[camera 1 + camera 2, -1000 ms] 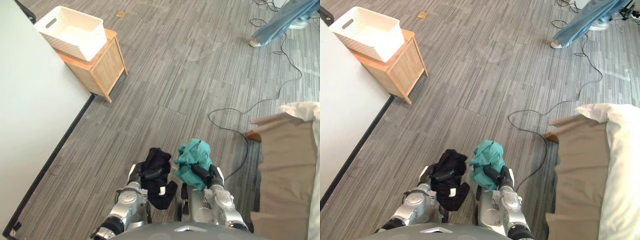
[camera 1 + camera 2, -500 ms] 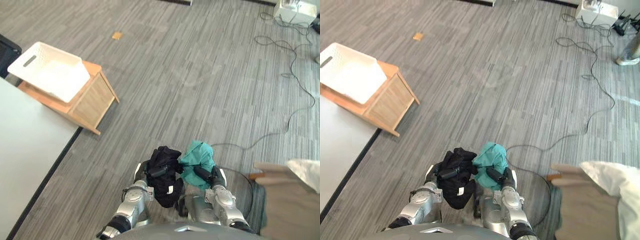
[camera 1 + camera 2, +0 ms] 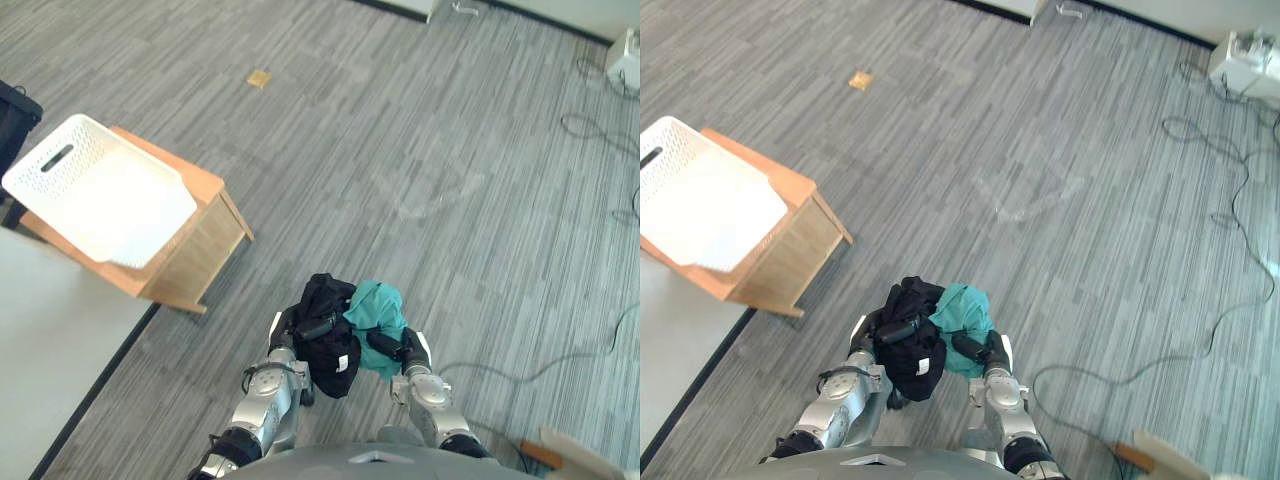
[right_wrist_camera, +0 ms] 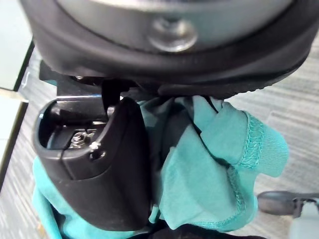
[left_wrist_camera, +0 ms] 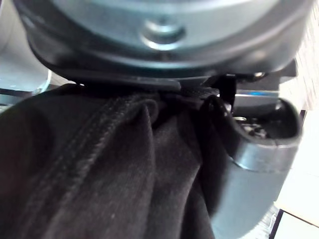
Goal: Tidy up the quilt and then pick up the clothes from the bed and put them into the laundry hamper
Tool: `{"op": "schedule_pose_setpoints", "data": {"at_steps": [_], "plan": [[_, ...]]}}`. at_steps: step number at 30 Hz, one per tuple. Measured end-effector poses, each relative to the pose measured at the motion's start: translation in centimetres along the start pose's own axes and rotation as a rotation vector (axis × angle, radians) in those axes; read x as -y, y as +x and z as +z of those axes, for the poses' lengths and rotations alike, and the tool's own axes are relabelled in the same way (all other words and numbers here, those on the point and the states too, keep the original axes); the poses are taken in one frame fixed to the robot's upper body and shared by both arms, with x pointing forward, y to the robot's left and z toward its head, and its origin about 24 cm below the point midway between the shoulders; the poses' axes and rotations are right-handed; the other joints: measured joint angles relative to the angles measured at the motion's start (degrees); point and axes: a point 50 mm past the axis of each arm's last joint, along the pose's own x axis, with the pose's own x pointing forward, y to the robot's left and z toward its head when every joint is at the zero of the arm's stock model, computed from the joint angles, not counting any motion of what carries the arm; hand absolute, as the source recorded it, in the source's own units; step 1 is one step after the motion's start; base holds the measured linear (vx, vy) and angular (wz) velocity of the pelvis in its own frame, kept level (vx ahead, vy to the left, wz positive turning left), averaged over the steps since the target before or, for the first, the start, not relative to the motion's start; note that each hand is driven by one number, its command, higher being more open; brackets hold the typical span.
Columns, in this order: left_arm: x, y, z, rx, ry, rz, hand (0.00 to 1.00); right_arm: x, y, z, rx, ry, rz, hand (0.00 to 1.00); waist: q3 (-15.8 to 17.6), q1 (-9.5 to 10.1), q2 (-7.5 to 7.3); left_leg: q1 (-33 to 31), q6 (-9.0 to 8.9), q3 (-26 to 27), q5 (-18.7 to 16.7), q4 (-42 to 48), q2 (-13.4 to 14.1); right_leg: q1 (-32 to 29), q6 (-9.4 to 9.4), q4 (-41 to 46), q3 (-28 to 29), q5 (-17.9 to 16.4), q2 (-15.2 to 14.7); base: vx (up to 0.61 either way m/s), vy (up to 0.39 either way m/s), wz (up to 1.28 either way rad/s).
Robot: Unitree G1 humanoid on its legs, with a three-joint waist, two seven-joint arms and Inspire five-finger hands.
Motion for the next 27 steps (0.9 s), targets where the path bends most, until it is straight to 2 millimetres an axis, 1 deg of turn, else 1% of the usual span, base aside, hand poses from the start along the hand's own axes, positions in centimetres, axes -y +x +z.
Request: {"op": "schedule_pose_setpoints", "data": {"at_steps": [1,2,3,4,5,6,7,8,9,10,11,12,13,14,15,16,17,18,19,20,21,22,23,24,25,26,27], "plan": [[0.0,-0.1,-0.1,-0.006,0.011,-0.004,0.0,-0.1,-0.2,-0.4,-0.01,0.004,0.001,0.0,-0.1,-0.31,-0.21,1.9,0.24,-0.8,-0.7,-1.0,-0.7,-2.3,0.16,6.4,0.9,0.4,-0.2,0.59,0.215,0.58],[0.2,-0.1,-0.4,-0.017,0.023,-0.015,0.0,0.0,-0.4,-0.9,-0.026,0.007,0.001,0.0,-0.2,-1.12,-0.25,6.1,0.69,-3.1,-1.8,-2.8,-2.0,-6.8,-2.24,17.2,0.5,-1.3,-0.7,0.63,0.114,0.79],[0.3,-0.2,-0.8,-0.03,0.036,-0.022,0.0,0.1,-0.7,-1.3,-0.035,0.013,-0.005,0.0,-0.2,-2.11,-0.05,10.6,1.05,-5.6,-2.2,-5.4,-2.6,-10.8,-5.87,22.6,-0.6,-3.9,-0.5,0.53,0.087,0.84],[0.3,-0.2,-0.9,-0.034,0.039,-0.024,0.0,0.2,-0.7,-1.1,-0.026,0.016,-0.007,0.0,-0.2,-2.71,0.06,12.3,1.15,-6.9,-2.4,-6.5,-2.6,-12.4,-6.46,23.3,-1.7,-4.9,-0.4,0.53,0.027,1.0],[0.4,-0.2,-0.9,-0.037,0.047,-0.029,0.0,0.3,-0.6,-0.6,-0.002,0.024,-0.01,0.0,-0.2,-3.79,0.21,14.7,1.3,-9.8,-2.9,-7.6,-2.5,-15.1,-7.22,22.7,-3.9,-7.0,-0.2,0.52,-0.082,1.41],[0.7,-0.3,-1.1,-0.041,0.06,-0.046,0.0,0.7,-0.6,0.1,0.033,0.038,-0.024,0.0,-0.2,-5.19,0.45,18.0,1.05,-13.8,-4.0,-9.0,-1.8,-19.3,-8.16,18.0,-6.3,-10.1,-0.2,0.63,-0.117,1.47],[0.8,-0.3,-1.2,-0.043,0.064,-0.052,0.0,0.9,-0.6,0.2,0.043,0.038,-0.028,0.0,-0.3,-5.35,0.64,19.0,0.95,-15.2,-4.5,-9.2,-1.4,-20.9,-8.35,14.9,-6.9,-10.7,-0.3,0.66,-0.181,1.56],[1.0,-0.4,-1.3,-0.048,0.07,-0.06,0.0,1.3,-0.5,0.6,0.067,0.035,-0.037,0.0,-0.3,-5.93,1.66,20.7,-0.01,-17.7,-5.7,-9.4,0.2,-23.3,-8.25,4.5,-7.5,-10.5,0.0,0.46,-0.165,1.04],[0.9,-0.4,-1.3,-0.049,0.071,-0.061,0.0,1.5,-0.4,0.8,0.075,0.035,-0.039,0.0,-0.4,-6.18,1.89,21.8,-0.63,-18.5,-6.1,-9.8,1.4,-23.7,-7.57,-2.3,-7.2,-9.7,0.6,0.74,-0.296,1.36],[0.7,-0.4,-1.4,-0.051,0.073,-0.06,0.0,1.6,-0.3,1.4,0.096,0.032,-0.04,0.0,-0.6,-6.36,3.45,24.0,-3.0,-19.6,-7.4,-10.9,4.2,-24.5,-6.31,-18.8,-6.8,-5.1,1.6,0.64,-0.289,1.01],[0.6,-0.5,-1.4,-0.052,0.073,-0.058,0.0,1.7,-0.3,1.4,0.095,0.031,-0.04,0.0,-0.9,-6.32,3.43,24.8,-4.13,-19.6,-8.1,-11.2,5.1,-24.9,-6.08,-24.4,-6.5,-2.9,1.6,0.81,-0.397,1.09],[0.2,-0.5,-1.5,-0.054,0.066,-0.044,0.0,1.6,-0.4,1.3,0.094,0.029,-0.036,0.0,-1.3,-6.06,2.85,26.6,-6.56,-19.5,-9.6,-11.3,6.0,-25.8,-6.1,-31.1,-5.0,0.9,1.0,0.59,-0.324,0.7],[0.0,-0.6,-1.9,-0.069,0.066,-0.034,0.0,1.7,-0.4,1.2,0.09,0.025,-0.035,0.0,-1.5,-6.18,3.05,28.4,-8.23,-19.6,-10.6,-11.2,7.2,-26.0,-5.43,-29.9,-4.4,8.2,1.5,0.76,-0.406,0.63],[0.0,-0.7,-2.5,-0.098,0.07,-0.033,0.0,1.7,-0.3,1.3,0.085,0.015,-0.025,0.0,-2.4,-6.15,5.25,29.0,-8.85,-19.5,-10.6,-9.5,9.9,-26.5,-6.85,-26.3,-4.8,12.8,3.1,0.62,-0.32,0.25],[0.1,-0.7,-2.7,-0.108,0.066,-0.034,0.0,2.0,-0.1,1.5,0.086,0.005,-0.026,0.0,-2.9,-6.01,7.17,28.2,-9.48,-19.3,-10.0,-7.2,11.7,-26.9,-8.06,-24.3,-5.8,10.9,4.8,0.94,-0.495,0.0],[0.1,-0.7,-2.9,-0.116,0.068,-0.037,0.0,1.9,0.1,1.7,0.082,-0.001,-0.023,0.0,-3.4,-6.03,8.39,25.0,-10.58,-18.9,-5.5,1.3,13.2,-25.8,-10.28,-22.0,-7.4,7.7,7.1,0.78,-0.438,-0.13],[0.0,-0.7,-3.0,-0.121,0.064,-0.032,0.0,1.8,0.1,1.6,0.079,-0.005,-0.018,0.0,-3.4,-6.04,8.48,23.6,-10.31,-18.9,-2.3,6.1,13.3,-24.3,-10.87,-22.1,-7.8,6.4,8.0,0.93,-0.541,-0.06],[-0.2,-0.8,-3.3,-0.135,0.033,-0.023,0.0,1.5,0.0,1.4,0.071,-0.018,-0.007,0.0,-3.1,-6.17,8.7,19.3,-11.2,-18.6,7.0,18.3,13.8,-19.4,-11.91,-24.5,-8.1,4.6,9.7,0.6,-0.32,0.01],[-0.4,-1.0,-3.5,-0.137,0.01,-0.012,0.0,1.4,-0.1,1.1,0.063,-0.03,0.001,0.0,-2.8,-6.05,9.13,15.4,-12.21,-18.3,11.9,28.9,15.0,-14.4,-12.49,-27.8,-8.3,4.1,11.6,0.7,-0.316,-0.14],[-0.5,-1.1,-3.3,-0.126,-0.021,-0.011,0.0,1.1,-0.1,1.0,0.06,-0.037,0.014,0.0,-2.4,-5.17,9.16,9.6,-10.75,-15.4,7.8,43.2,16.8,-9.2,-13.45,-30.8,-7.7,3.5,13.9,0.6,-0.242,-0.29],[-0.5,-1.0,-3.1,-0.119,-0.032,-0.011,0.0,0.9,-0.1,1.2,0.064,-0.04,0.021,0.0,-2.3,-4.48,8.93,7.1,-9.92,-13.8,5.4,48.1,17.6,-7.0,-13.92,-31.9,-7.0,3.2,14.7,0.67,-0.284,-0.51],[-0.3,-1.0,-2.7,-0.102,-0.055,-0.017,0.0,0.5,0.0,1.6,0.076,-0.048,0.033,0.0,-2.0,-3.13,8.33,2.7,-9.11,-11.0,1.9,53.0,18.1,-3.0,-14.65,-34.1,-5.6,2.7,15.5,0.61,-0.256,-0.56],[-0.1,-0.9,-2.1,-0.077,-0.065,-0.028,0.0,0.2,0.3,2.4,0.097,-0.053,0.042,0.0,-1.6,-2.43,7.76,-1.0,-8.7,-9.1,-0.7,52.4,17.1,0.0,-15.17,-36.0,-4.0,2.2,15.7,0.48,-0.171,-0.6],[0.3,-0.9,-1.8,-0.061,-0.078,-0.04,0.0,0.0,0.5,3.0,0.116,-0.058,0.048,0.0,-1.5,-1.92,7.66,-3.7,-9.1,-8.6,-2.7,49.5,15.7,1.6,-15.39,-37.3,-3.0,2.1,15.6,0.34,-0.088,-0.54],[0.6,-0.8,-1.6,-0.052,-0.091,-0.047,0.0,-0.2,0.6,3.4,0.127,-0.062,0.053,0.0,-1.5,-1.43,7.68,-4.9,-9.6,-8.4,-3.9,46.5,14.7,2.5,-15.41,-38.1,-2.1,1.9,15.6,0.29,-0.016,-0.64],[0.8,-0.9,-1.4,-0.04,-0.103,-0.05,0.0,-0.6,0.8,4.1,0.147,-0.074,0.069,0.0,-1.5,-0.73,7.73,-6.5,-10.07,-8.0,-6.0,38.1,12.7,4.2,-15.22,-39.7,-0.6,1.6,15.5,0.36,0.032,-0.63],[0.9,-0.9,-1.3,-0.037,-0.108,-0.053,0.0,-1.0,0.8,4.4,0.16,-0.084,0.084,0.0,-1.5,-0.46,7.68,-7.5,-9.78,-6.4,-6.7,28.7,11.4,5.9,-14.78,-41.0,0.2,0.9,15.0,0.36,0.061,-0.47]]}}
